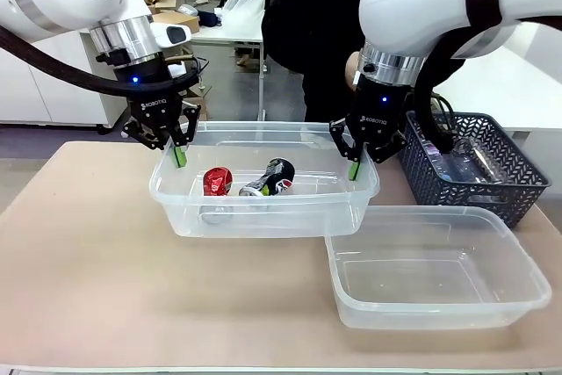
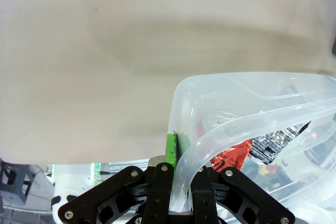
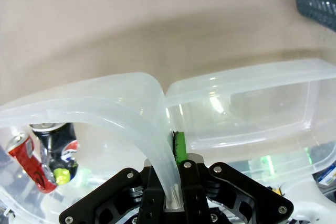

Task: Sort the waste into each basket.
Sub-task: Offer the picked Organizing box to the human.

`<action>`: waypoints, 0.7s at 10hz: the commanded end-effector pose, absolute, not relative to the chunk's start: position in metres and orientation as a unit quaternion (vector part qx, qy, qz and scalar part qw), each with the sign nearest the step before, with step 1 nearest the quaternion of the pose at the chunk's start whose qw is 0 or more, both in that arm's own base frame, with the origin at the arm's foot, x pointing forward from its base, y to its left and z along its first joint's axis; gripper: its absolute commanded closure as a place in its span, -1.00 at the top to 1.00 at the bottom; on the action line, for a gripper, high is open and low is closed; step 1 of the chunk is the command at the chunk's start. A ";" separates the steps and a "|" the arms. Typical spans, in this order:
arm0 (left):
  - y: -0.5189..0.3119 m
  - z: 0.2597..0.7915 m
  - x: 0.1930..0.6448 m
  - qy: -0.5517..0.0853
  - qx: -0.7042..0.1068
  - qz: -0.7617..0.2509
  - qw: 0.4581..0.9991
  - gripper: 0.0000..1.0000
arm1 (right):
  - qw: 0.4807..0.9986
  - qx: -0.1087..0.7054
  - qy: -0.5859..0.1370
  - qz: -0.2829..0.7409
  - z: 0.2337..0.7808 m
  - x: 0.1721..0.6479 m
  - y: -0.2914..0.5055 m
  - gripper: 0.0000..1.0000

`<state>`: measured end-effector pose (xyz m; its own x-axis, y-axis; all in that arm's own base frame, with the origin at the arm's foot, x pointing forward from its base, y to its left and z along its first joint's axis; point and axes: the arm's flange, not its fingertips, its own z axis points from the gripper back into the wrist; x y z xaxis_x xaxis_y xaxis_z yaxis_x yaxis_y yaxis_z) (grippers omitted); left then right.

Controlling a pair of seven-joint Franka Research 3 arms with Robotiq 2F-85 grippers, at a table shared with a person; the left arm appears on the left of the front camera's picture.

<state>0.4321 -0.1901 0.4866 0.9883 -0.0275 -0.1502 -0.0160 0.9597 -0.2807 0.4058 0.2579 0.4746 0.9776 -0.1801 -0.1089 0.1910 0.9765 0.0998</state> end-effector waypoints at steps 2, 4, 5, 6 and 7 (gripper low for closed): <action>-0.189 0.491 0.429 0.074 -0.142 -0.001 0.987 -0.90 | 0.992 0.060 0.044 -0.100 0.476 0.410 0.256 -0.94; -0.189 0.491 0.429 0.074 -0.142 -0.001 0.987 -0.90 | 0.992 0.060 0.044 -0.100 0.476 0.410 0.256 -0.94; -0.189 0.491 0.429 0.074 -0.142 -0.001 0.987 -0.90 | 0.992 0.060 0.044 -0.100 0.476 0.410 0.256 -0.94; -0.189 0.491 0.429 0.074 -0.142 -0.001 0.987 -0.90 | 0.992 0.060 0.044 -0.100 0.476 0.410 0.256 -0.94; -0.189 0.491 0.429 0.074 -0.142 -0.001 0.987 -0.90 | 0.992 0.060 0.044 -0.100 0.476 0.410 0.256 -0.94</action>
<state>0.4321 -0.1901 0.4866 0.9883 -0.0275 -0.1502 -0.0160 0.9597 -0.2807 0.4058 0.2579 0.4746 0.9776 -0.1800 -0.1089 0.1909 0.9765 0.0998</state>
